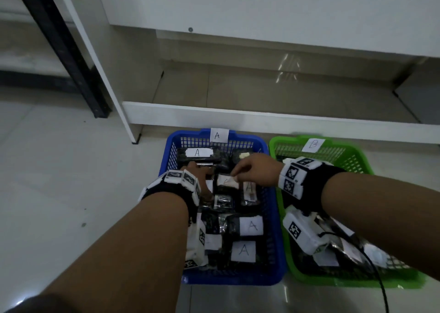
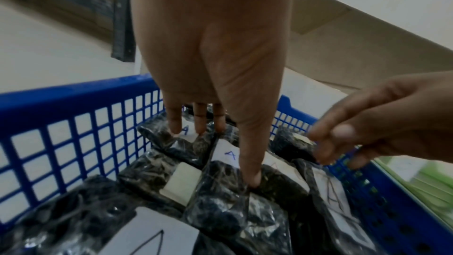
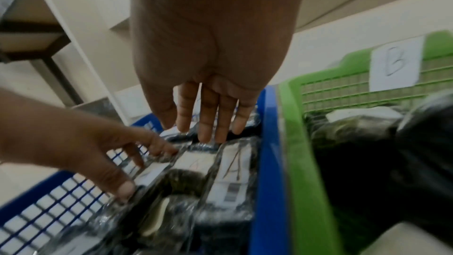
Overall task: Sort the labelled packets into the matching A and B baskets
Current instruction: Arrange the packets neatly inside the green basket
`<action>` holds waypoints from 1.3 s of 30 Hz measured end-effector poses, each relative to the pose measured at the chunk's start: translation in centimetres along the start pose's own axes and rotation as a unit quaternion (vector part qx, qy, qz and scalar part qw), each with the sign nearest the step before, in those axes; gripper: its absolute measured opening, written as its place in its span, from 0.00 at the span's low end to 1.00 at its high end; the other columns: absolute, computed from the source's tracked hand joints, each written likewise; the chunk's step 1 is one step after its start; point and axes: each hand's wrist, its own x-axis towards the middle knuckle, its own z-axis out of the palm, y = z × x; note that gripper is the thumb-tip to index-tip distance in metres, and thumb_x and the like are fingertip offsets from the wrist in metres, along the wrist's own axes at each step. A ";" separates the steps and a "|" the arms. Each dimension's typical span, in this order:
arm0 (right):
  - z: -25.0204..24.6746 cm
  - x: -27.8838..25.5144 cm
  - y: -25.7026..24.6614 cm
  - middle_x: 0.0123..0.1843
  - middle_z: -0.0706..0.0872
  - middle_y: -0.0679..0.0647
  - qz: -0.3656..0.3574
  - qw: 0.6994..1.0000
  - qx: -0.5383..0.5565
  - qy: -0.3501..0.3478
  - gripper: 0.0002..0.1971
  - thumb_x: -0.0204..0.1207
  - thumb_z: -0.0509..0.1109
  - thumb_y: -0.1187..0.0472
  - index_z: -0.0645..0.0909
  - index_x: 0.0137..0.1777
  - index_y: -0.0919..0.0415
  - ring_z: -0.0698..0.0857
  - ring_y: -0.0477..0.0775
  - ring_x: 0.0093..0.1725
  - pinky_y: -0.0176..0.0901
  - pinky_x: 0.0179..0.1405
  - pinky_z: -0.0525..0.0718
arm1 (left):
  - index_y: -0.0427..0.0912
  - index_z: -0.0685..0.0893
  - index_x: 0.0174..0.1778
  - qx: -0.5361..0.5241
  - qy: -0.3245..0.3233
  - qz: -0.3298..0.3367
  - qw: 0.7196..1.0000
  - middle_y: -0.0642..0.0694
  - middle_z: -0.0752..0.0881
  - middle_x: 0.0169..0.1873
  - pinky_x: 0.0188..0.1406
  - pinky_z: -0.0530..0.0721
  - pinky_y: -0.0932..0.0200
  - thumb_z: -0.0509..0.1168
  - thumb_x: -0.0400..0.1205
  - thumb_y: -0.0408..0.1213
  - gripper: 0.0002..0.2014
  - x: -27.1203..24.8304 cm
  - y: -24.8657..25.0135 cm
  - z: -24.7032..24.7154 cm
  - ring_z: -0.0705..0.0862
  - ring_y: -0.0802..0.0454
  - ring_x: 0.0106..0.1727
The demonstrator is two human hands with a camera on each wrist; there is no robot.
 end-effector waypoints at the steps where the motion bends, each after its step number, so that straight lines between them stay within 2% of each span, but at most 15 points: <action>1: -0.9 -0.2 0.8 0.55 0.89 0.52 0.000 1.000 0.013 0.024 0.11 0.76 0.70 0.59 0.88 0.55 0.58 0.85 0.48 0.53 0.33 0.49 0.76 | 0.48 0.70 0.75 0.002 0.009 -0.012 1.000 0.37 0.68 0.72 0.68 0.72 0.50 0.69 0.76 0.51 0.31 0.1 0.2 -0.2 0.72 0.37 0.70; 4: -3.9 -0.9 4.3 0.50 0.90 0.55 0.011 0.996 0.006 0.085 0.08 0.73 0.72 0.60 0.89 0.50 0.60 0.85 0.50 0.49 0.35 0.45 0.77 | 0.44 0.80 0.65 -0.018 0.083 -0.038 0.996 0.35 0.73 0.65 0.63 0.78 0.49 0.66 0.78 0.48 0.20 0.9 1.8 -1.2 0.76 0.37 0.63; 7: -6.4 -1.5 8.4 0.49 0.90 0.57 0.023 0.993 -0.024 0.117 0.08 0.73 0.71 0.61 0.89 0.49 0.60 0.87 0.55 0.51 0.39 0.49 0.79 | 0.42 0.81 0.61 -0.077 0.152 -0.030 0.985 0.37 0.77 0.60 0.60 0.81 0.47 0.66 0.79 0.45 0.17 1.8 4.2 -2.7 0.80 0.38 0.59; 12: -10.0 -2.5 15.5 0.54 0.88 0.59 0.051 0.991 -0.078 0.100 0.11 0.77 0.67 0.60 0.87 0.53 0.63 0.84 0.58 0.54 0.43 0.52 0.78 | 0.41 0.84 0.57 -0.190 0.271 -0.010 0.944 0.38 0.84 0.53 0.55 0.81 0.50 0.63 0.79 0.38 0.12 3.6 9.6 -2.9 0.83 0.41 0.55; 15: -10.2 -3.2 19.5 0.55 0.88 0.60 0.067 0.991 -0.074 0.093 0.11 0.77 0.66 0.60 0.87 0.53 0.64 0.84 0.59 0.54 0.43 0.53 0.79 | 0.39 0.84 0.56 -0.221 0.299 0.028 0.928 0.38 0.85 0.50 0.54 0.81 0.50 0.63 0.79 0.37 0.11 4.5 14.0 -1.5 0.83 0.40 0.53; 18: -9.7 -3.5 21.8 0.58 0.87 0.60 0.073 0.995 -0.052 0.047 0.13 0.79 0.65 0.58 0.87 0.54 0.65 0.84 0.60 0.55 0.44 0.54 0.78 | 0.43 0.82 0.59 -0.182 0.293 0.063 0.936 0.42 0.84 0.52 0.58 0.78 0.49 0.63 0.80 0.40 0.13 5.4 18.3 0.8 0.79 0.43 0.58; 21: -8.8 -3.4 22.2 0.64 0.82 0.56 0.056 0.998 -0.017 -0.031 0.19 0.78 0.67 0.46 0.84 0.61 0.56 0.81 0.57 0.59 0.43 0.56 0.76 | 0.53 0.79 0.65 -0.089 0.271 0.045 0.957 0.51 0.82 0.62 0.68 0.63 0.49 0.60 0.81 0.49 0.16 5.8 21.0 3.4 0.71 0.47 0.69; 23: -8.1 -3.1 22.2 0.68 0.80 0.52 0.028 0.995 -0.008 -0.092 0.24 0.74 0.68 0.40 0.80 0.67 0.51 0.79 0.54 0.62 0.41 0.59 0.75 | 0.56 0.79 0.66 -0.036 0.258 0.028 0.965 0.54 0.81 0.65 0.70 0.57 0.47 0.55 0.83 0.50 0.17 6.2 21.7 4.1 0.69 0.49 0.72; 25: -7.6 -2.9 22.0 0.66 0.81 0.50 0.000 0.991 -0.004 -0.133 0.26 0.73 0.69 0.39 0.78 0.68 0.48 0.79 0.53 0.63 0.39 0.58 0.74 | 0.56 0.79 0.66 -0.024 0.251 0.009 0.968 0.53 0.81 0.66 0.70 0.56 0.45 0.53 0.84 0.47 0.17 6.4 21.8 4.1 0.68 0.50 0.72; 27: -7.7 -2.6 21.7 0.61 0.83 0.49 -0.021 0.990 0.011 -0.142 0.23 0.72 0.71 0.42 0.82 0.65 0.48 0.80 0.50 0.60 0.37 0.56 0.72 | 0.57 0.79 0.66 -0.017 0.230 -0.001 0.973 0.54 0.81 0.65 0.70 0.55 0.45 0.53 0.84 0.46 0.16 6.6 21.8 3.9 0.67 0.50 0.72; 32: -8.4 -2.3 21.5 0.58 0.79 0.43 -0.058 0.974 -0.003 -0.220 0.22 0.73 0.72 0.46 0.81 0.66 0.51 0.75 0.43 0.58 0.34 0.59 0.67 | 0.63 0.78 0.67 0.003 0.120 0.007 0.993 0.57 0.77 0.69 0.73 0.51 0.45 0.56 0.85 0.46 0.16 6.2 21.6 2.4 0.61 0.49 0.76; 34: -8.4 -2.2 21.7 0.58 0.79 0.44 -0.061 0.973 0.003 -0.221 0.22 0.72 0.73 0.47 0.81 0.65 0.50 0.76 0.44 0.57 0.35 0.58 0.69 | 0.67 0.78 0.66 -0.006 0.063 0.033 0.997 0.58 0.76 0.70 0.76 0.51 0.41 0.59 0.83 0.48 0.16 6.5 20.9 1.9 0.58 0.47 0.78; 36: -8.6 -2.4 21.8 0.60 0.81 0.46 -0.056 0.975 0.014 -0.213 0.21 0.72 0.74 0.48 0.80 0.65 0.49 0.79 0.47 0.58 0.36 0.57 0.71 | 0.68 0.79 0.62 -0.019 0.033 0.059 0.998 0.58 0.77 0.69 0.76 0.52 0.37 0.60 0.80 0.51 0.15 6.6 20.3 1.9 0.59 0.44 0.79; 37: -8.8 -2.5 22.1 0.61 0.81 0.47 -0.053 0.978 0.028 -0.201 0.21 0.72 0.73 0.48 0.80 0.65 0.49 0.79 0.48 0.59 0.36 0.57 0.72 | 0.66 0.80 0.62 -0.015 0.035 0.069 0.997 0.58 0.78 0.68 0.75 0.53 0.38 0.61 0.80 0.50 0.15 6.6 20.3 1.9 0.60 0.44 0.78; 39: -9.6 -3.1 22.4 0.62 0.79 0.47 -0.041 0.981 0.049 -0.182 0.19 0.74 0.72 0.49 0.79 0.64 0.47 0.78 0.48 0.60 0.37 0.57 0.72 | 0.61 0.82 0.60 -0.007 0.081 0.072 0.994 0.59 0.79 0.67 0.73 0.52 0.43 0.62 0.82 0.45 0.12 6.3 20.3 2.1 0.60 0.47 0.77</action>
